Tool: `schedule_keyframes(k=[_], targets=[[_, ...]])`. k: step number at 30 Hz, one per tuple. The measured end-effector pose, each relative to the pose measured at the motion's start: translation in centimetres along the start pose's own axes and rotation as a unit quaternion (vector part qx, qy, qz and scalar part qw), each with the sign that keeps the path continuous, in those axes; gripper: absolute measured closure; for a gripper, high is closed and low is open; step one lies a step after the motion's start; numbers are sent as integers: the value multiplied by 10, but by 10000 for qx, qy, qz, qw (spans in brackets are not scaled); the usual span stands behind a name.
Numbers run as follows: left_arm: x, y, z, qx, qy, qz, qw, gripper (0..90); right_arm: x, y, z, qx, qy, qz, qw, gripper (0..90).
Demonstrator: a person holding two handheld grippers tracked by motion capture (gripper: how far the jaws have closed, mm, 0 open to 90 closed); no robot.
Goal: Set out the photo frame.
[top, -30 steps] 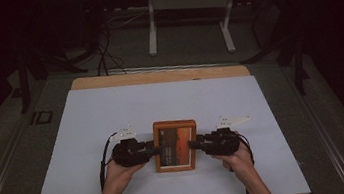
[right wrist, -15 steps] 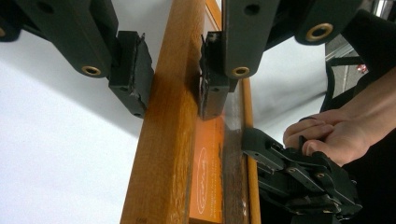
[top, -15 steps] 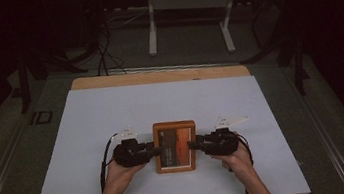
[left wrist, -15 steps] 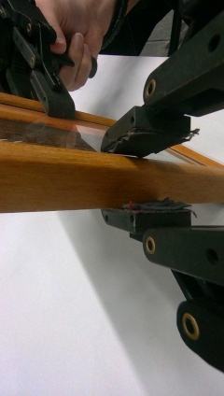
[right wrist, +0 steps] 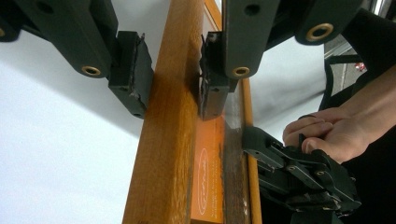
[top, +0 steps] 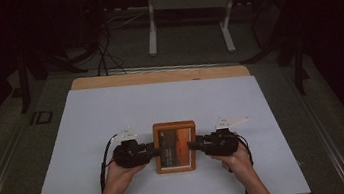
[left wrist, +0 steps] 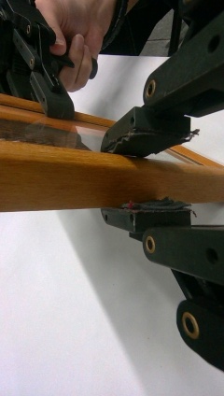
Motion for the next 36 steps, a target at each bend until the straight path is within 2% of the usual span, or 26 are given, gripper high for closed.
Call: schedule_keyframes(k=[25, 30, 36], targets=[[0, 0, 0, 10, -19, 18, 10000, 650, 1, 0, 0, 18, 15, 14, 10000, 655], [0, -1, 0, 74, -1, 54, 10000, 593, 1, -1, -1, 35, 19, 72, 10000, 595], [-2, 4, 2, 58, 41, -49, 10000, 556, -2, 3, -3, 20, -14, 0, 10000, 553]])
Point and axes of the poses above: each handheld gripper's, and its own axes: y roughly backward along the jaws, x roughly out of its underside, z roughly to its left, the point moved 5 cm from there along -y, roughly forward along the jaws, and after that the axes turned 4 degrees about -z, right-handed, at the moved point
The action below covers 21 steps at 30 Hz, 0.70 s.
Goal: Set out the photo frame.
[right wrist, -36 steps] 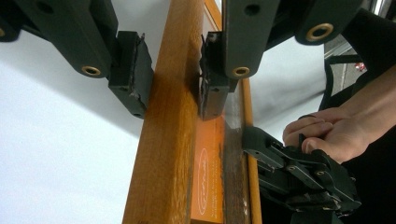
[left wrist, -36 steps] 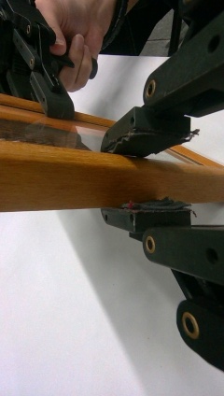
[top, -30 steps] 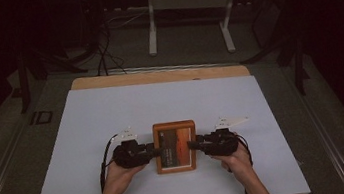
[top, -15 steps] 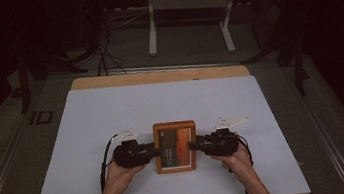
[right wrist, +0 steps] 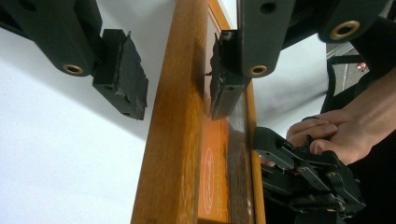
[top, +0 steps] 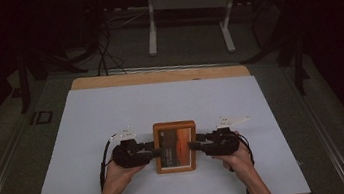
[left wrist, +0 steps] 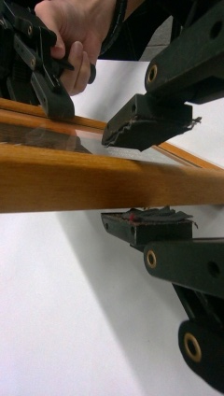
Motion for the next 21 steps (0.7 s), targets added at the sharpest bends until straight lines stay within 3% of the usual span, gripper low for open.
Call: schedule_keyframes(k=[8, 21], targets=[[-7, 11, -1, -90, -78, -136, 9998, 542, -8, 10, 1, -62, 64, -124, 9999, 529], [-16, 37, 7, -341, -57, -449, 9984, 542, -18, 36, -9, 101, 28, -403, 9991, 524]])
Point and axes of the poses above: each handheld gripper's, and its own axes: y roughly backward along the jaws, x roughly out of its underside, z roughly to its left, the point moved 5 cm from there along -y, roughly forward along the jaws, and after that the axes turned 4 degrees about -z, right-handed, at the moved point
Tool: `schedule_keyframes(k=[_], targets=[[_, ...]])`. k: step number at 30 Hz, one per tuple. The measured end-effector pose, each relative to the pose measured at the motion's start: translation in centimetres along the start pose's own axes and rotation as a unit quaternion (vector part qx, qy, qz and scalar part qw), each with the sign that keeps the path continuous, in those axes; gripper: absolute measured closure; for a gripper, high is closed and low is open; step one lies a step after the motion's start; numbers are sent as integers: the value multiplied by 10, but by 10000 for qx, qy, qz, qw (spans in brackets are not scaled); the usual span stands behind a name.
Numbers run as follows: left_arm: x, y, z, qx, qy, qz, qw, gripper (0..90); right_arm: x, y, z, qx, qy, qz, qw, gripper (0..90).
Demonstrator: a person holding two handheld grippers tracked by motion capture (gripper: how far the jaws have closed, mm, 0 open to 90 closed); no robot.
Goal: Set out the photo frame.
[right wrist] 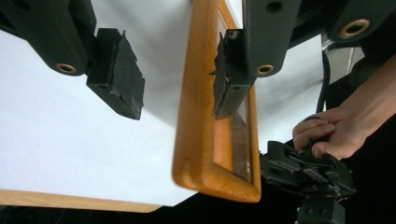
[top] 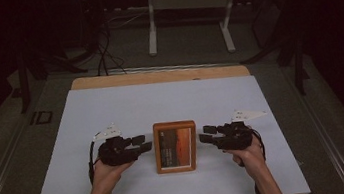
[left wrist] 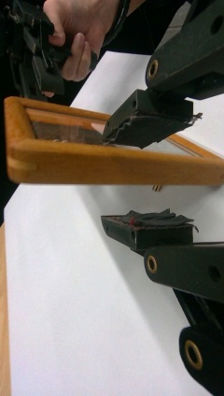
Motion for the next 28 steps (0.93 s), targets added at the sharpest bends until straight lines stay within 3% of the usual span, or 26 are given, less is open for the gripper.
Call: schedule_keyframes(k=[7, 13, 20, 23, 25, 26, 28], targets=[[-2, 15, 12, -294, 60, -105, 9995, 542, -2, 14, -11, 237, -40, -104, 9997, 516], [2, 25, 26, -700, 124, -72, 9974, 540, 2, 21, -22, 467, -94, -75, 9988, 517], [8, 27, 38, -921, 231, -59, 9955, 540, 12, 21, -34, 632, -184, 64, 9978, 512], [15, 25, 47, -1194, 213, 97, 9926, 540, 18, 21, -41, 741, -224, 153, 9969, 509], [21, 24, 53, -1440, 188, 230, 9891, 539, 21, 22, -45, 811, -267, 199, 9962, 509], [24, 23, 57, -1576, 165, 297, 9869, 537, 22, 22, -48, 866, -266, 231, 9956, 507], [28, 22, 63, -1942, 60, 505, 9796, 520, 25, 24, -53, 1073, -204, 348, 9934, 493]])
Point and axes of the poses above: each handheld gripper's, and its own axes: y roughly backward along the jaws, x roughly out of its underside, z roughly to its left, the point moved 5 cm from there along -y, roughly forward along the jaws, and after that the axes turned 4 degrees about -z, right-handed, at the moved point
